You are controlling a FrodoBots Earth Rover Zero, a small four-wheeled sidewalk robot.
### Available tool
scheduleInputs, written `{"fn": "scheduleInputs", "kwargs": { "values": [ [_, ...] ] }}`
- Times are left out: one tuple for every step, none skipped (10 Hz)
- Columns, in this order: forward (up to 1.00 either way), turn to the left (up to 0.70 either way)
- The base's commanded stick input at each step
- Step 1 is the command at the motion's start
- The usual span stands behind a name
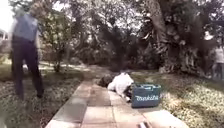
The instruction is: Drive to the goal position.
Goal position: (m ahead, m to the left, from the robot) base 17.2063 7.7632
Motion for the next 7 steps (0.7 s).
{"fn": "scheduleInputs", "kwargs": {
  "values": [
    [0.70, 0.28],
    [0.70, 0.12],
    [0.70, 0.03],
    [0.70, 0.12],
    [0.70, 0.34],
    [0.70, 0.00],
    [0.70, 0.00]
  ]
}}
